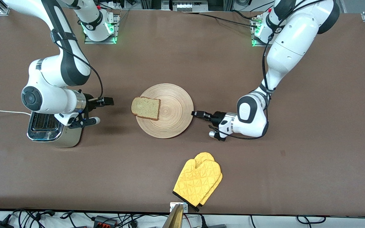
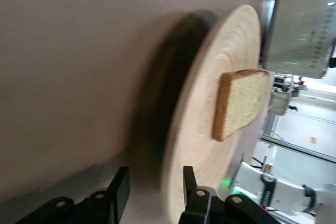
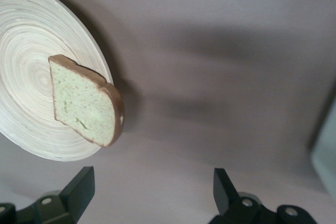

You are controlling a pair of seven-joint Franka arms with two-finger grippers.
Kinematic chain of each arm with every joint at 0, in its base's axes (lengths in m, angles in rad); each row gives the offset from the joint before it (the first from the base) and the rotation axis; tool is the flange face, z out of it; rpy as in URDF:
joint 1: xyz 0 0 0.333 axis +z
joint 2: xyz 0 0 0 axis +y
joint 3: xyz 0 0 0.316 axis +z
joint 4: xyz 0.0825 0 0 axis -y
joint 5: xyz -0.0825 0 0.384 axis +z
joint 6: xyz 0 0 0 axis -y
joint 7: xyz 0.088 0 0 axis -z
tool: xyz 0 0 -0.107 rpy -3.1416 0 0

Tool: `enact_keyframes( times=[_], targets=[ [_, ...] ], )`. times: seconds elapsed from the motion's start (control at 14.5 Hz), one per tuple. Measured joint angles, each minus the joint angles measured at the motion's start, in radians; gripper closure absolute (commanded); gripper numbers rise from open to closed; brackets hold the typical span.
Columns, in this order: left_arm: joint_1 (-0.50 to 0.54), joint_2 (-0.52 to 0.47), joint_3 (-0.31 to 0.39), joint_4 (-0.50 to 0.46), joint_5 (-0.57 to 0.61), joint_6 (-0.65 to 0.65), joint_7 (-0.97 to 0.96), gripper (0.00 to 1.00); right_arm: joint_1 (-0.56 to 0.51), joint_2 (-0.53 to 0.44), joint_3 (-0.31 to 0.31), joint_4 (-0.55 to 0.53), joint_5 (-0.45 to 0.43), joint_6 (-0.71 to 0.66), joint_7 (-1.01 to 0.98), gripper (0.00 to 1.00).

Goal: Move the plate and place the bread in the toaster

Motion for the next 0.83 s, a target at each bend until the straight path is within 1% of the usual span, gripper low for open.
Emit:
enact_keyframes(
  times=[0.21,0.34,0.48,0.62,0.76,0.83],
  targets=[
    [0.086,-0.006,0.009,0.024,0.151,-0.020,0.000,0.51,0.007,0.053,0.000,-0.001,0.070,0.027,0.000,0.00],
    [0.161,-0.016,0.009,0.074,0.265,-0.125,0.001,0.51,0.020,0.081,0.000,-0.001,0.118,0.041,0.000,0.00],
    [0.225,-0.028,0.010,0.149,0.373,-0.265,0.001,0.51,0.029,0.109,0.000,-0.001,0.182,0.050,0.000,0.00],
    [0.277,-0.045,0.011,0.220,0.474,-0.394,0.000,0.51,0.041,0.134,0.001,-0.001,0.203,0.068,0.000,0.08],
    [0.323,-0.062,0.011,0.269,0.559,-0.488,0.000,0.51,0.060,0.154,0.001,-0.001,0.211,0.081,0.000,0.13],
    [0.343,-0.069,0.011,0.287,0.604,-0.523,0.001,0.51,0.067,0.164,0.001,-0.001,0.214,0.089,0.001,0.14]
  ],
)
